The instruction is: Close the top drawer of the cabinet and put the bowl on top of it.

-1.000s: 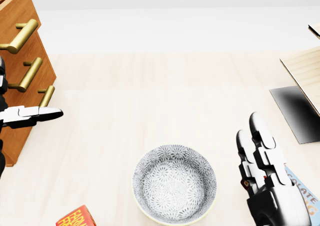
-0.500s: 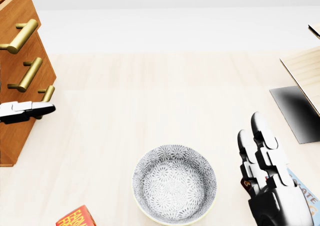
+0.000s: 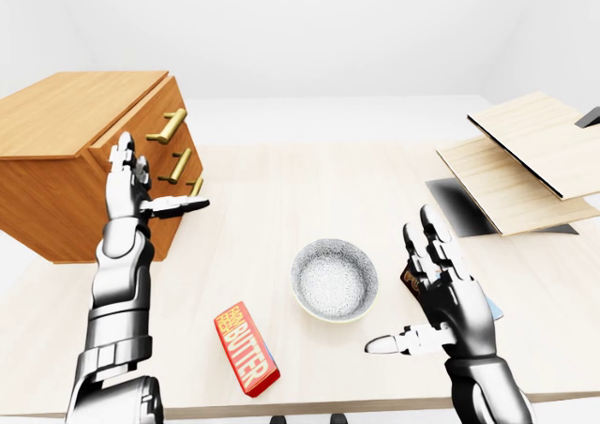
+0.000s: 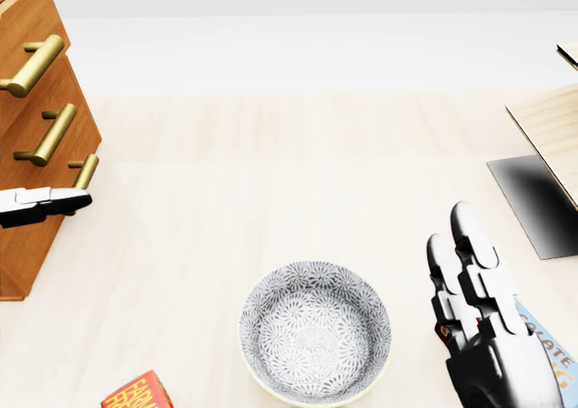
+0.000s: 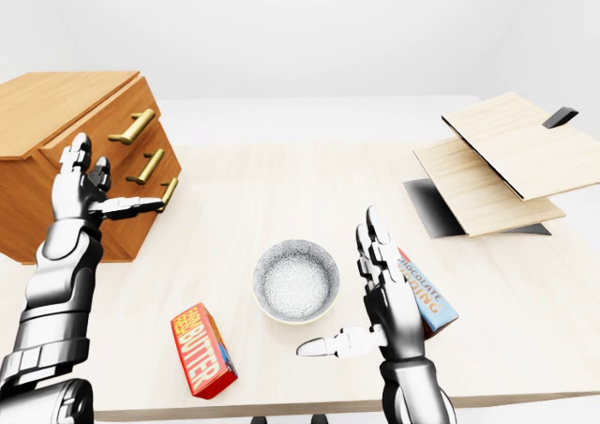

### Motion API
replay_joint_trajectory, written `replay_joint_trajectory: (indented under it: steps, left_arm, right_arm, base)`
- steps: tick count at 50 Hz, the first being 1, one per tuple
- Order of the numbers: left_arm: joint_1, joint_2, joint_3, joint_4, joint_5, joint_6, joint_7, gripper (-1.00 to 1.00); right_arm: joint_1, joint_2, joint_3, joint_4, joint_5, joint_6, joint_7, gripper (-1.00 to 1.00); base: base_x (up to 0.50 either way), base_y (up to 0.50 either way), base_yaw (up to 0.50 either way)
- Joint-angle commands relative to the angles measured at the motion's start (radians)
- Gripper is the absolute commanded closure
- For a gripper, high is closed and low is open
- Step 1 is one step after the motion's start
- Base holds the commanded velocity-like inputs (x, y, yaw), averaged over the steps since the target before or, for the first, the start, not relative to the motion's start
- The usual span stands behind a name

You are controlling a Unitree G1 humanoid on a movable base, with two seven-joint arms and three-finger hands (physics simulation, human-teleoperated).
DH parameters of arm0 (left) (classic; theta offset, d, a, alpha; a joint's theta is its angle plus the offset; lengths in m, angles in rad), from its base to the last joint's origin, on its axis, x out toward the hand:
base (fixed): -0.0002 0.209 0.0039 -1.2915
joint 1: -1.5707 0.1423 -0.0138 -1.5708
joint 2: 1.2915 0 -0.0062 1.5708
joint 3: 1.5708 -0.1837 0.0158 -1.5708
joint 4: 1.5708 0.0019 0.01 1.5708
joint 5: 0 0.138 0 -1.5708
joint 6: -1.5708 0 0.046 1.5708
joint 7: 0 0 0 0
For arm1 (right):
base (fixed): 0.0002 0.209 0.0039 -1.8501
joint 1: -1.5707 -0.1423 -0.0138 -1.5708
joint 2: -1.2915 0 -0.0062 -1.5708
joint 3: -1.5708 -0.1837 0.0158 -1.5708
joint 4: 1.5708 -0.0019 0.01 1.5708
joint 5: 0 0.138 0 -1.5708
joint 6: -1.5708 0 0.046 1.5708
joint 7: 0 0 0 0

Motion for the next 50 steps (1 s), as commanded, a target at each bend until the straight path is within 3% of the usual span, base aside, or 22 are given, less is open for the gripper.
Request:
replay_joint_trajectory:
  steps: [1,27,37,46,50]
  left_arm:
    - [-0.007,0.025,0.014,0.066,0.017,0.000,0.012,-1.00]
    - [-0.053,0.074,0.022,0.233,-0.012,0.000,0.056,-1.00]
    - [-0.047,0.087,0.037,0.170,-0.038,0.000,0.069,-1.00]
    - [-0.047,0.076,0.029,0.169,-0.039,0.000,0.075,-1.00]
    - [-0.008,0.058,0.024,0.071,-0.043,0.000,0.069,-1.00]
  right_arm:
    - [-0.002,-0.001,-0.001,0.001,0.001,0.000,0.000,-1.00]
    - [0.007,0.008,-0.017,-0.014,0.008,0.000,0.010,-1.00]
    - [0.008,0.011,-0.026,-0.023,0.015,0.008,0.017,-1.00]
    - [0.008,0.014,-0.024,-0.019,0.010,0.003,0.017,-1.00]
    - [0.004,0.014,-0.022,-0.016,0.008,0.005,0.014,-1.00]
  base:
    - [0.00,0.00,0.00]
    - [0.00,0.00,0.00]
    - [0.00,0.00,0.00]
    - [0.00,0.00,0.00]
    - [0.00,0.00,0.00]
